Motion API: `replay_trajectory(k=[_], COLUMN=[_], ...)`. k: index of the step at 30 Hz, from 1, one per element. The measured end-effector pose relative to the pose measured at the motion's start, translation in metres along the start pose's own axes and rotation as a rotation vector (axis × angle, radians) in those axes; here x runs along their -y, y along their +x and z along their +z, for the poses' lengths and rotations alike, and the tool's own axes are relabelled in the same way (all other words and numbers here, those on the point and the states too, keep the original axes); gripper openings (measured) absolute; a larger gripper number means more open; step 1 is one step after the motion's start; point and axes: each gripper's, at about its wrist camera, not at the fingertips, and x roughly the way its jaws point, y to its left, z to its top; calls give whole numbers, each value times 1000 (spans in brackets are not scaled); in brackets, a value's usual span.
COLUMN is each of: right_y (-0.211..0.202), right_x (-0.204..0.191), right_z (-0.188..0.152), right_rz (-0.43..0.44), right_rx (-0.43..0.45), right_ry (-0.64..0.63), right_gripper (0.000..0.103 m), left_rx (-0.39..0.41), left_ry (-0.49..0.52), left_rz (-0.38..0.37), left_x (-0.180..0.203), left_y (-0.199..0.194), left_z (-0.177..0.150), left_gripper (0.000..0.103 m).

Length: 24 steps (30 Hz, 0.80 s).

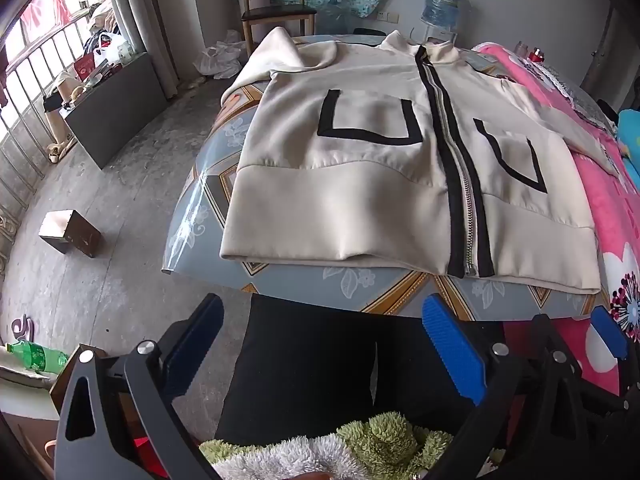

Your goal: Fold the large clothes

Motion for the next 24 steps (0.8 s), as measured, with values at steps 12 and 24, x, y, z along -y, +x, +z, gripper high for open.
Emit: replay_trajectory(k=[12,24], right_y=[0,2], right_x=[2,4], right_z=[1,2], right_rz=[-5,-5], right_rx=[13,13], right_ry=[4,8], right_gripper=[96,96], left_rx=[1,5], left_ry=[4,8], left_rz=[-10,-3], left_x=[3,2], left_y=[0,-1], left_z=[-1,-1], left_gripper=[98,98])
